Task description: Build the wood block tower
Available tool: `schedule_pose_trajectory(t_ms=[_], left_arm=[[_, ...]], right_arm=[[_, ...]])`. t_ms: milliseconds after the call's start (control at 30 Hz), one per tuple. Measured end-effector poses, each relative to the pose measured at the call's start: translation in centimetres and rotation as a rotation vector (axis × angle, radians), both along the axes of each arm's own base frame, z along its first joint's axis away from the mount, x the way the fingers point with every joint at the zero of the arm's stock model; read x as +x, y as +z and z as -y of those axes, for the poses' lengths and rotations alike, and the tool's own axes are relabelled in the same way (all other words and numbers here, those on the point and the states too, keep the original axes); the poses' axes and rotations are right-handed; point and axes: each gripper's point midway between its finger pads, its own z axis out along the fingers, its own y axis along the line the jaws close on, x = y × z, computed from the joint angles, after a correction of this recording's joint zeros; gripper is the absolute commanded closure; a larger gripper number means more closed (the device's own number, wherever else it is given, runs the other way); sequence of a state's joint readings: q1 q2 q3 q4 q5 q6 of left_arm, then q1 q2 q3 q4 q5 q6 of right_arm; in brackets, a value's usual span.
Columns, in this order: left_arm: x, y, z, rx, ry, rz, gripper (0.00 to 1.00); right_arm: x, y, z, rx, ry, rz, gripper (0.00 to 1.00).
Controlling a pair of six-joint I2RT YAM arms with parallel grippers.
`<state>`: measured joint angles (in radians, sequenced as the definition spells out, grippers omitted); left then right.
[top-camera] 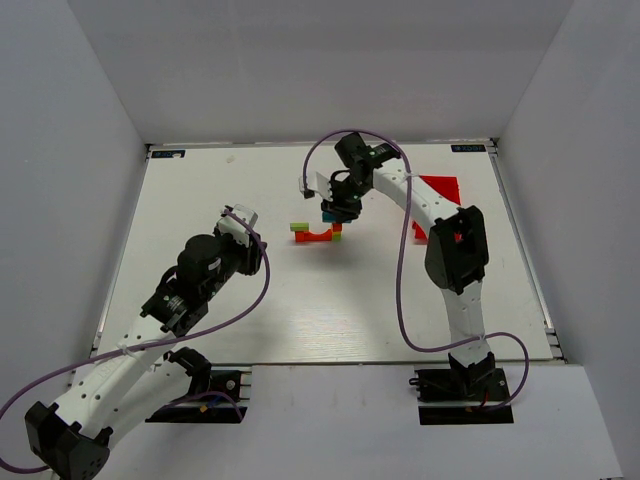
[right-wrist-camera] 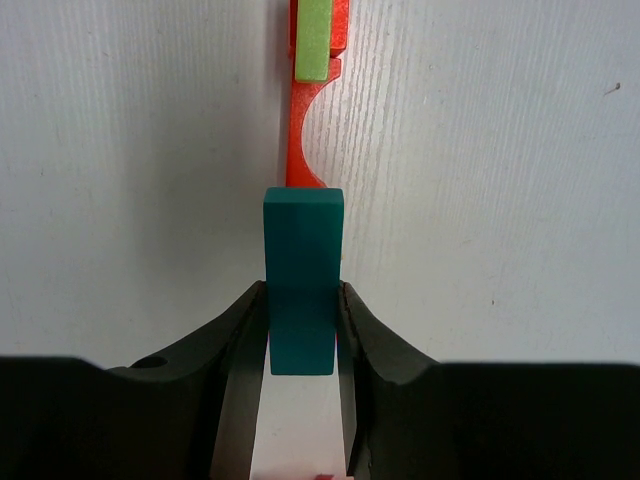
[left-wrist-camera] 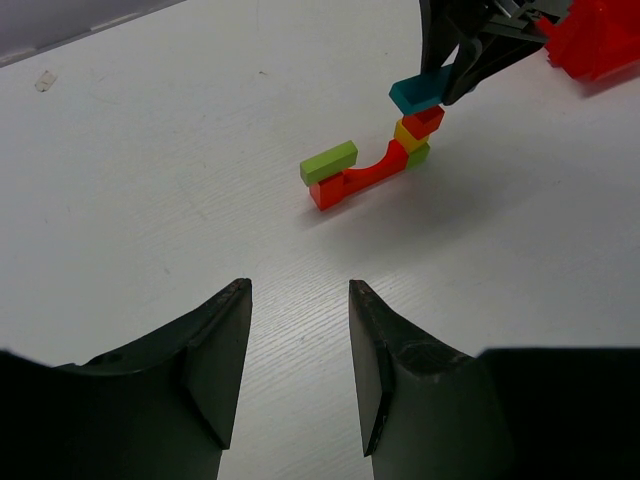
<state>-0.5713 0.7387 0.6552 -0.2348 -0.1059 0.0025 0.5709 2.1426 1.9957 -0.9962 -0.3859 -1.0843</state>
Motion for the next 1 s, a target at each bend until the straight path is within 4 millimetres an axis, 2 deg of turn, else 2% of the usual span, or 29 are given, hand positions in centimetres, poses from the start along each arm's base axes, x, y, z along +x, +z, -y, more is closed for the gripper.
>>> schedule_pose_trajectory(t_ms=[1000], left_arm=[[0.0,0.0,0.0,0.0,-0.001,0.0,0.46]], right_arm=[[0.7,-1.2,0.3,-0.038,-0.016,0.008,0.96]])
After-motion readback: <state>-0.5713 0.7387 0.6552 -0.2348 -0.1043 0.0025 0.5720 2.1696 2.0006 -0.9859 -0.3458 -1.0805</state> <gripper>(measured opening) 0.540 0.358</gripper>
